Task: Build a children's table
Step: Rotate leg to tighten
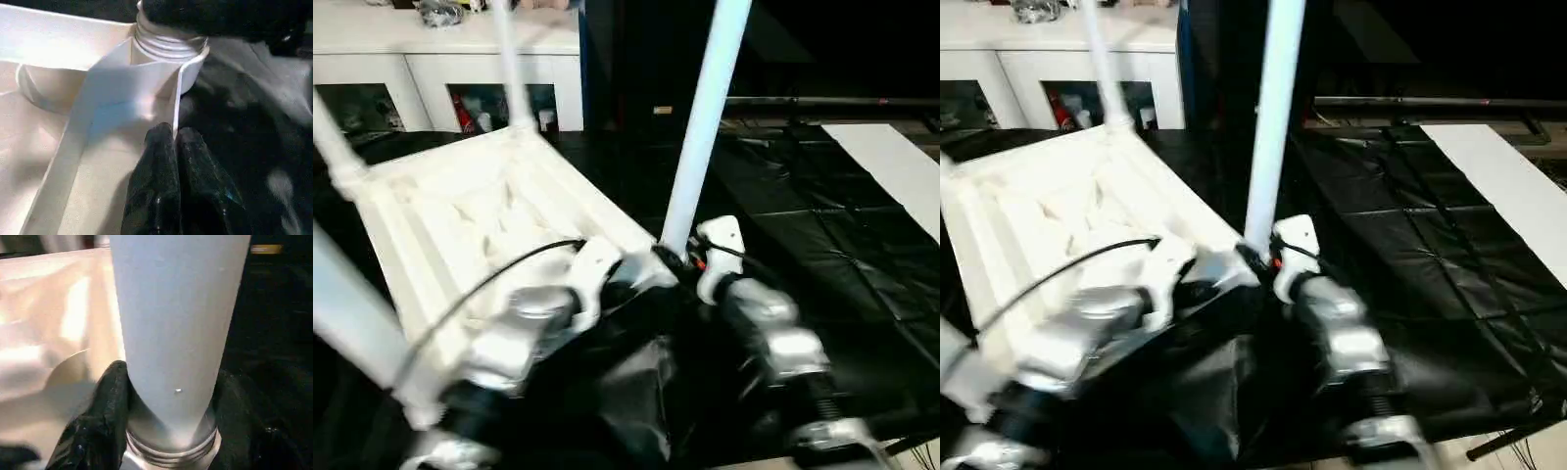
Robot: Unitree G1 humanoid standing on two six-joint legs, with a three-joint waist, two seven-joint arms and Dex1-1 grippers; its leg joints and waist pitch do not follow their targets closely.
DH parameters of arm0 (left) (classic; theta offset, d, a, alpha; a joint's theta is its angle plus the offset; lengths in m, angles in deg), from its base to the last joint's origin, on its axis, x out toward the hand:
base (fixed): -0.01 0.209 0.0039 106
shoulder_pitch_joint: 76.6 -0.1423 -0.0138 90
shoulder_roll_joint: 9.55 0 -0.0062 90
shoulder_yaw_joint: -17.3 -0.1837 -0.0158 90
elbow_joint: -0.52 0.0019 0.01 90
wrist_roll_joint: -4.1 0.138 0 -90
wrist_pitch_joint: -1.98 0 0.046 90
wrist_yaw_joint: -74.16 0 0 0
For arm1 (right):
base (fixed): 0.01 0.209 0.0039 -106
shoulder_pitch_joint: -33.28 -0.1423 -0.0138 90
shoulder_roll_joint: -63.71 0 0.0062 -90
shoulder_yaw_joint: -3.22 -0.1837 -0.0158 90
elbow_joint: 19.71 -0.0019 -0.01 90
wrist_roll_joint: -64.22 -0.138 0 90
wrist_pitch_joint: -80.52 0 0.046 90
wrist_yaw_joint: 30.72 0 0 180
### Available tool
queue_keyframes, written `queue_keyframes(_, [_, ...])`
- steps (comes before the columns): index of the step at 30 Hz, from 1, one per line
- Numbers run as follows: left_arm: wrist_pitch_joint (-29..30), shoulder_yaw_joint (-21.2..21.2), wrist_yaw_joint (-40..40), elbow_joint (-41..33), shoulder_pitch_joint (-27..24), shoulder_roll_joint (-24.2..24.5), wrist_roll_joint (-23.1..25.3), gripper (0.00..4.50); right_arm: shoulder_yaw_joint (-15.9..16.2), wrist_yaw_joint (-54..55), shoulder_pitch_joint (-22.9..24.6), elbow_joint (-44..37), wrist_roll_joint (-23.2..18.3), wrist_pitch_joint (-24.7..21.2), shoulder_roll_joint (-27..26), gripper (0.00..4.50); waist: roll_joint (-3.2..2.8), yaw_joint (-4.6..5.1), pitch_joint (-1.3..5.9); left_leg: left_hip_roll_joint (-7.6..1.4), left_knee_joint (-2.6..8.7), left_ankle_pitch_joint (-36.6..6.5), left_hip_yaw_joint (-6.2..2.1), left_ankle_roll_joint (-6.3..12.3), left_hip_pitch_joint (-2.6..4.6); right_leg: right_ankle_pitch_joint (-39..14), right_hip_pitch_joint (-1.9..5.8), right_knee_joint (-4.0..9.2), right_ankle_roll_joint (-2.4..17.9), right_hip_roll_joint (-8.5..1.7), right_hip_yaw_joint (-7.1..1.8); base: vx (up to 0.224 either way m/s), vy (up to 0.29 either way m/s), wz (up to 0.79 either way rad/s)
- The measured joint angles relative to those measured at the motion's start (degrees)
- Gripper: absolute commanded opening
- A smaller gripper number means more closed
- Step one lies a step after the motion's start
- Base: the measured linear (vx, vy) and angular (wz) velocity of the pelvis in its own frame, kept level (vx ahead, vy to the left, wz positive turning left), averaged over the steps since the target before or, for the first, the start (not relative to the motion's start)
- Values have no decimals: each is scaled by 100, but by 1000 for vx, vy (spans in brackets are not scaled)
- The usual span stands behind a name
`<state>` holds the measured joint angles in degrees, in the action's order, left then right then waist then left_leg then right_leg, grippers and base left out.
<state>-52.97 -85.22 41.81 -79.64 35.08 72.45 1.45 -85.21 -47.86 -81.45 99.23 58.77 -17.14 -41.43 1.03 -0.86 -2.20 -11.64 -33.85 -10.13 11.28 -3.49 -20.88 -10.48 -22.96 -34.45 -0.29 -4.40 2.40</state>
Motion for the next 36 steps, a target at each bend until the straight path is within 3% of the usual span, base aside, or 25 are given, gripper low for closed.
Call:
queue_keyframes(6, [32,-22,44,-239,-144,13,11,0,138,11,103,-217,263,-15,-105,214,29,67,14,10,-1,-1,-5,3,-26,0,1,52,-1,-3,-7,0,0,0])
queue_keyframes(7, [37,-34,11,-273,-162,35,10,0,134,-59,127,-249,249,-15,-85,261,41,66,20,10,-1,-1,-4,3,-28,0,0,51,-1,-3,-10,0,0,0])
queue_keyframes(8, [39,-66,-41,-307,-171,75,8,0,130,-189,160,-300,173,-16,-31,273,49,63,25,10,0,-1,-4,3,-27,0,0,47,-1,-3,-11,0,0,0])
queue_keyframes(13, [-48,-109,-272,-404,-205,331,-17,0,263,-789,168,-411,34,-135,329,317,54,54,23,5,26,-1,-4,1,-30,7,-14,29,-10,0,1,0,0,0])
queue_keyframes(16, [-107,-118,-607,-450,-211,594,-71,0,369,-1348,137,-478,-2,-290,657,319,47,54,18,-6,35,0,-8,-1,-30,9,-20,21,-11,8,14,0,0,0])
queue_keyframes(19, [-229,-135,-1079,-495,-268,885,-235,0,502,-2410,112,-573,-130,-367,1323,319,43,32,15,-6,32,0,-8,-1,-34,11,-18,23,-7,8,13,0,0,0])
queue_keyframes(22, [-276,-138,-1330,-502,-278,1012,-286,0,528,-2965,112,-583,-200,-417,1511,319,42,16,15,-5,29,0,-6,0,-39,29,-18,24,22,7,11,0,0,0])
queue_keyframes(26, [-285,-204,-1944,-522,-268,1392,-506,0,690,-3653,110,-610,-305,-350,1874,319,35,-82,11,-5,34,-1,-4,-1,-37,30,-19,26,25,7,12,0,0,0])
queue_keyframes(31, [-309,-315,-2570,-596,-270,1756,-666,0,887,-4142,41,-605,-369,-324,1890,319,7,-156,-7,-6,29,0,2,-1,-39,30,-15,25,26,4,7,0,0,0])
queue_keyframes(36, [-308,-347,-2745,-618,-273,1797,-668,0,1021,-4330,3,-546,-322,-266,1885,319,-1,-205,-12,-3,21,0,12,0,-45,31,-11,27,26,1,-9,0,0,0])
